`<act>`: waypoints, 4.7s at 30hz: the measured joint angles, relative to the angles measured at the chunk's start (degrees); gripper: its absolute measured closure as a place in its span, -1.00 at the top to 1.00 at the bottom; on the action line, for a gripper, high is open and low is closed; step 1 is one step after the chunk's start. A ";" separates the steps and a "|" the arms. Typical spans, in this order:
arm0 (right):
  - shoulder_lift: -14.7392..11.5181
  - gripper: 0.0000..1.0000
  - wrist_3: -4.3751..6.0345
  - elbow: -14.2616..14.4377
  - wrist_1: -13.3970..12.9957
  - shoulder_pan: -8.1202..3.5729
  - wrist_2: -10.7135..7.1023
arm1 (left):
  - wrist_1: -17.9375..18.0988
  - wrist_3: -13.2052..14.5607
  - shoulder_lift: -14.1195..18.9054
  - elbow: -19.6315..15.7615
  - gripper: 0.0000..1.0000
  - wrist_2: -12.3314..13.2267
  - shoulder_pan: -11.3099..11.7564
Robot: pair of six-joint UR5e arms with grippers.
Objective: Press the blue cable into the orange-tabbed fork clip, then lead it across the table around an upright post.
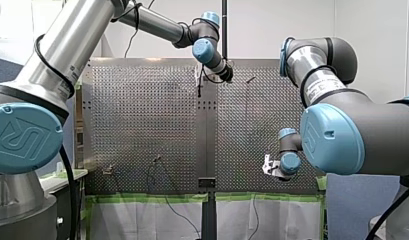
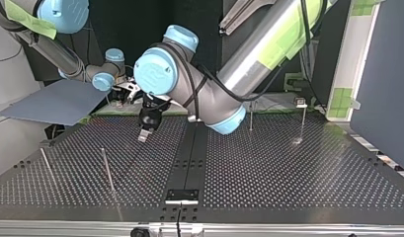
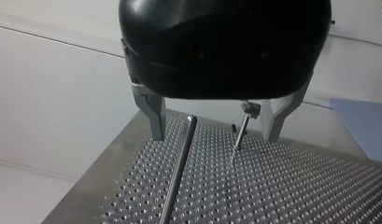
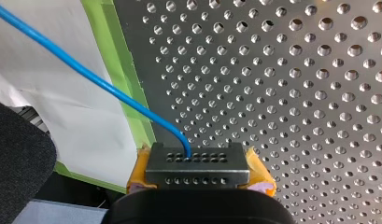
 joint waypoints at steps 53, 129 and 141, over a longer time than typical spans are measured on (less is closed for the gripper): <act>-0.04 -1.00 -0.22 -0.01 -0.07 0.10 0.05 | 0.04 0.72 0.06 0.00 1.00 -8.62 -1.07; -34.57 -1.00 8.04 5.83 0.62 -0.92 -7.43 | 8.62 -15.39 -6.58 -4.31 1.00 -1.56 -4.28; -34.76 -1.00 8.05 5.84 0.81 -0.95 -8.50 | 14.06 -21.17 -6.70 -4.31 1.00 3.85 -3.35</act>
